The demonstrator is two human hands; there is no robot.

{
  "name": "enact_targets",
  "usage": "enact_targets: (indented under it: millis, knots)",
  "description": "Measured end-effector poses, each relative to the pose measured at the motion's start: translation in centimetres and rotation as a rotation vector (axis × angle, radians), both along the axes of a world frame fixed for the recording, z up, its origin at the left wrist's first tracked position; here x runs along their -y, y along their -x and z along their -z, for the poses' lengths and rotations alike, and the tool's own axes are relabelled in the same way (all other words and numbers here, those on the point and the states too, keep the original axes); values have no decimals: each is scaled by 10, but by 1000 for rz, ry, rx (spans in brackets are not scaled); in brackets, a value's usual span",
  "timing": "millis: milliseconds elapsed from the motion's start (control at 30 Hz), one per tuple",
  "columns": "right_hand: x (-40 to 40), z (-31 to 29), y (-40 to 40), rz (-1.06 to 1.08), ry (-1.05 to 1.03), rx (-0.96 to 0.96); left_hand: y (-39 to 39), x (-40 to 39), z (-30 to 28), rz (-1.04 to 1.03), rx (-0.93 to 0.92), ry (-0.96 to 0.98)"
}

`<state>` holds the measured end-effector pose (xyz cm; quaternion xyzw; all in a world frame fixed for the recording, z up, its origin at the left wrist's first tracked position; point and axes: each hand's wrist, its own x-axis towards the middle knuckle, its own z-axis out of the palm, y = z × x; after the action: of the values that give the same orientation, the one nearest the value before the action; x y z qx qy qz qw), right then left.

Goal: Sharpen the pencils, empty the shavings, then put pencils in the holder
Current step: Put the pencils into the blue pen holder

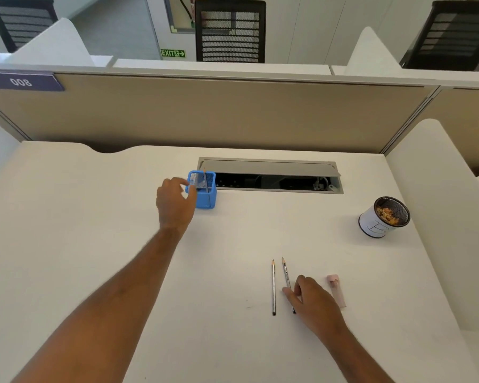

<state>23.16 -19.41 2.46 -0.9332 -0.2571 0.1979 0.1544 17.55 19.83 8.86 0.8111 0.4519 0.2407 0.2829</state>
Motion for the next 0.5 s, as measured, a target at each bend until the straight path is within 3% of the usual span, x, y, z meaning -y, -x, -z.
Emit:
enact_targets:
  millis: [167,367,500]
  knots:
    - [-5,-5,1,-62,98,50,61,46,40,-27,-61,82]
    - [-5,-6,-2,-43,128,22,116,107,76,259,-210,-1]
    - [-4,-7,-8,82,41,-83,123,121,90,403,-390,2]
